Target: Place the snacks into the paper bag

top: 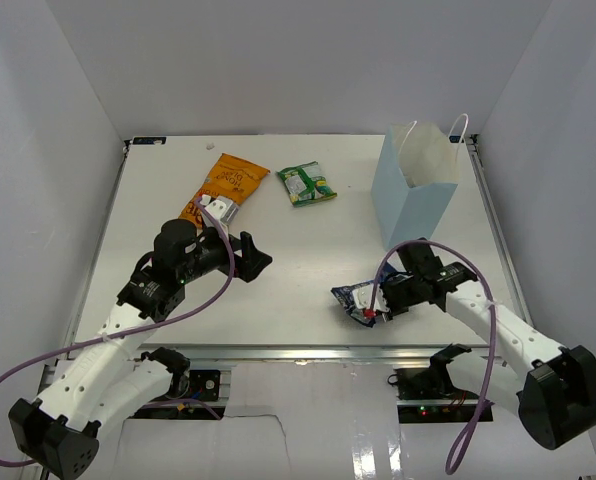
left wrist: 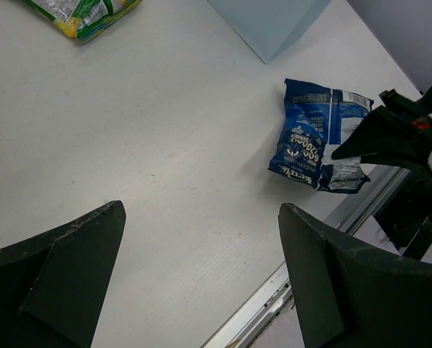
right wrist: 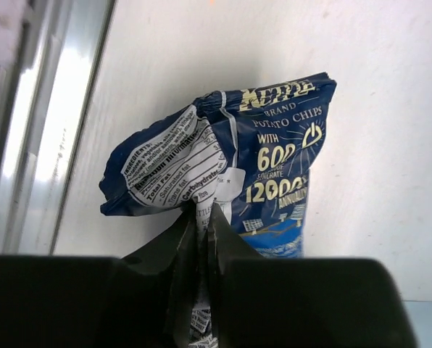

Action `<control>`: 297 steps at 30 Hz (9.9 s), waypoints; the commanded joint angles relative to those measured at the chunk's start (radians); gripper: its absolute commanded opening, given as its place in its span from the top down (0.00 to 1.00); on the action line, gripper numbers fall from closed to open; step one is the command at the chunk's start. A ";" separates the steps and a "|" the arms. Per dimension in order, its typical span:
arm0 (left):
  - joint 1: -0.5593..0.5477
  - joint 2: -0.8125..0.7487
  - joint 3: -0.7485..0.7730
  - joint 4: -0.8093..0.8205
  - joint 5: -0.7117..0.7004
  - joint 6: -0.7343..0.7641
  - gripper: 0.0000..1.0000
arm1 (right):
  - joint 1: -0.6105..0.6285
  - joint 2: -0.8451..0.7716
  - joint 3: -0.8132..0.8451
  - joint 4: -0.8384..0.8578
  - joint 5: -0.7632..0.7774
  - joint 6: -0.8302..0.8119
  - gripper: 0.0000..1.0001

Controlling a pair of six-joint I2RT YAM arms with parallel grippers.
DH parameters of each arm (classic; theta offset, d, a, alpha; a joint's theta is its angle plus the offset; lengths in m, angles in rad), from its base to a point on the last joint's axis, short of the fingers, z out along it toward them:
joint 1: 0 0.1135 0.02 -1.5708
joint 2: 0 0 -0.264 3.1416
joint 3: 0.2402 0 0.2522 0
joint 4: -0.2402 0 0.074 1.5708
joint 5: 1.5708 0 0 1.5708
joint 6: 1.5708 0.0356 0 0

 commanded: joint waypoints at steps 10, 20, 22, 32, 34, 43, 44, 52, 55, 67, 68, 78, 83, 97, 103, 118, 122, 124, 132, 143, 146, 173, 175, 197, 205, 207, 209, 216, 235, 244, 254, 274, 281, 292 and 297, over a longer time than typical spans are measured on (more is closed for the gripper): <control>-0.002 -0.028 -0.010 -0.002 0.006 0.001 0.03 | -0.043 -0.053 0.508 -0.115 -0.357 0.480 0.92; -0.002 -0.030 -0.010 -0.001 0.006 0.001 0.03 | -0.401 0.083 0.978 0.215 -0.417 1.101 0.92; -0.002 -0.032 -0.010 -0.001 0.008 0.001 0.03 | -0.434 0.112 1.030 0.333 -0.374 1.202 0.92; -0.002 -0.035 -0.007 0.001 0.013 0.002 0.02 | -0.567 0.240 1.076 0.666 -0.162 1.545 0.92; -0.002 -0.033 -0.008 0.001 0.016 0.002 0.03 | -0.572 0.278 1.063 0.739 -0.139 1.589 0.92; -0.002 -0.036 -0.008 0.002 0.017 0.004 0.02 | -0.572 0.396 1.001 0.839 -0.076 1.605 0.92; -0.002 -0.036 -0.008 0.001 0.017 0.002 0.02 | -0.572 0.395 0.959 0.854 -0.070 1.605 0.92; -0.002 -0.032 -0.008 0.004 0.025 0.004 0.02 | -0.574 0.378 0.782 0.931 -0.070 1.573 0.91; -0.002 -0.028 -0.008 0.005 0.026 0.004 0.02 | -0.574 0.384 0.754 0.928 -0.070 1.560 0.84; -0.002 0.149 -0.008 0.088 0.019 -0.161 0.02 | -0.583 0.234 0.815 0.714 -0.117 1.481 0.34; -0.002 0.175 -0.005 0.106 0.022 -0.189 0.02 | -0.583 0.210 0.808 0.694 -0.122 1.465 0.33; 0.073 0.672 0.281 0.099 -0.136 -0.545 0.02 | -0.591 -0.227 0.425 0.479 -0.373 1.329 0.27; 0.139 0.910 0.431 0.204 0.011 -0.640 0.05 | -0.592 -0.354 0.176 0.473 -0.418 1.247 0.26; 0.151 1.376 0.877 0.222 -0.018 -0.661 0.11 | -0.592 -0.429 0.076 0.511 -0.441 1.221 0.23; 0.151 1.473 0.979 0.179 -0.097 -0.674 0.13 | -0.589 -0.440 0.065 0.531 -0.443 1.240 0.22; 0.122 1.662 1.170 0.067 -0.184 -0.593 0.49 | -0.589 -0.450 0.052 0.555 -0.440 1.260 0.22; 0.122 1.656 1.151 0.082 -0.156 -0.578 0.69 | -0.589 -0.447 0.049 0.557 -0.443 1.260 0.21; 0.122 1.627 1.141 0.100 -0.129 -0.543 0.84 | -0.589 -0.447 0.045 0.560 -0.446 1.260 0.21; 0.122 1.320 0.915 0.247 0.020 -0.392 0.98 | -0.588 -0.449 0.027 0.569 -0.528 1.255 0.22; 0.104 0.763 0.383 0.370 0.318 -0.279 1.00 | -0.563 -0.288 0.224 0.270 -0.631 1.074 0.24; 0.073 0.644 0.290 0.386 0.364 -0.279 1.00 | -0.546 -0.268 0.300 0.229 -0.674 1.069 0.21; -0.071 0.057 -0.053 0.476 0.525 -0.289 1.00 | -0.074 -0.019 0.283 0.709 -0.412 1.698 0.09; -0.071 0.068 -0.053 0.479 0.528 -0.289 1.00 | -0.063 -0.016 0.263 0.758 -0.430 1.712 0.09; -0.168 0.198 0.030 0.524 0.510 -0.297 1.00 | 0.009 0.068 0.282 0.730 -0.483 1.602 0.26; -0.182 0.289 0.074 0.541 0.468 -0.283 1.00 | 0.015 0.033 0.268 0.691 -0.519 1.547 0.75; -0.182 0.303 0.090 0.541 0.458 -0.283 0.97 | 0.012 0.016 0.268 0.675 -0.524 1.515 0.86; -0.182 0.312 0.097 0.538 0.444 -0.283 0.88 | 0.005 -0.013 0.271 0.636 -0.535 1.481 0.92; -0.182 0.213 0.199 0.283 0.277 -0.096 0.30 | -0.126 -0.093 0.354 0.504 -0.513 1.378 0.92; -0.182 -0.005 -0.008 0.047 -0.201 0.094 0.04 | -0.408 0.062 1.082 0.344 0.132 1.293 0.92; -0.180 -0.064 -0.030 0.048 -0.260 0.086 0.02 | -0.497 0.191 1.141 0.410 0.237 1.307 0.92; -0.180 -0.064 -0.031 0.039 -0.299 0.088 0.02 | -0.518 0.307 1.207 0.431 0.298 1.304 0.92; -0.179 -0.053 -0.036 0.034 -0.369 0.093 0.02 | -0.520 0.312 1.167 0.436 0.314 1.269 0.92; -0.179 -0.053 -0.036 0.033 -0.369 0.096 0.02 | -0.520 0.314 1.135 0.457 0.323 1.267 0.92; -0.180 -0.048 -0.036 0.033 -0.375 0.096 0.02 | -0.518 0.317 0.920 0.514 0.304 1.258 0.92; -0.179 -0.039 -0.038 0.033 -0.389 0.094 0.02 | -0.517 0.338 0.855 0.480 0.272 1.212 0.78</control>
